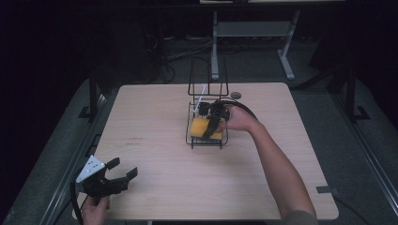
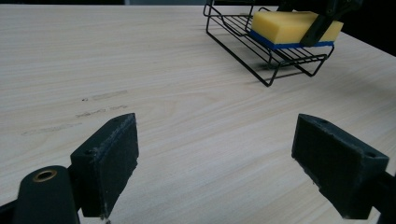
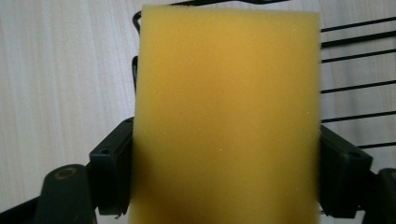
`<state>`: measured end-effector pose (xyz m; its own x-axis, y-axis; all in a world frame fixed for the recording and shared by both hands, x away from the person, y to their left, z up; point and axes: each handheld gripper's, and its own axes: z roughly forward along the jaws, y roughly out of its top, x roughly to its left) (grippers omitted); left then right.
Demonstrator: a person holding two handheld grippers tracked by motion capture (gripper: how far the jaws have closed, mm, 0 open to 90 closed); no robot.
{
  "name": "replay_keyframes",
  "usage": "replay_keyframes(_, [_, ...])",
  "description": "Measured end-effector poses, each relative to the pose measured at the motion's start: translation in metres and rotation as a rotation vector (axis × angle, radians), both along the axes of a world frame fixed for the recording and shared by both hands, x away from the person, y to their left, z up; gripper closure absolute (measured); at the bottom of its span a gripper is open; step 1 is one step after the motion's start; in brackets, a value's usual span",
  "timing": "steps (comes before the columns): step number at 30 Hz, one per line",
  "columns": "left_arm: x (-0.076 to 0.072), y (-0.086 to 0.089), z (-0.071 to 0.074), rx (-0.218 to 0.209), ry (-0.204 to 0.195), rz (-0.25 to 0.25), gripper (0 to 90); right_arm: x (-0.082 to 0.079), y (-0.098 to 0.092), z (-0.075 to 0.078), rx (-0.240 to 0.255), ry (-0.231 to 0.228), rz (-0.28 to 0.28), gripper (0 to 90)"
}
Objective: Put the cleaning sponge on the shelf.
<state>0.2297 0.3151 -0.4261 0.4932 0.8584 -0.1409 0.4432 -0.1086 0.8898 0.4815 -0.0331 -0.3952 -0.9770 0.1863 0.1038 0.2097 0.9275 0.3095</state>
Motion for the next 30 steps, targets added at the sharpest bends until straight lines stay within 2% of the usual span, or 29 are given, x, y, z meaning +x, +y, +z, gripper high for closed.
replay_keyframes(14, [0.0,0.001,0.0,-0.003,0.001,0.001,14.0,0.006,0.001,-0.008,0.0,0.0,-0.013,21.2])
replay_keyframes(17, [0.0,0.0,0.0,-0.006,-0.001,0.001,14.0,0.006,0.002,-0.011,-0.014,0.002,-0.014,21.1])
replay_keyframes(30, [0.0,0.0,0.0,-0.001,0.002,-0.002,14.0,0.004,0.002,-0.009,-0.002,-0.008,-0.019,17.4])
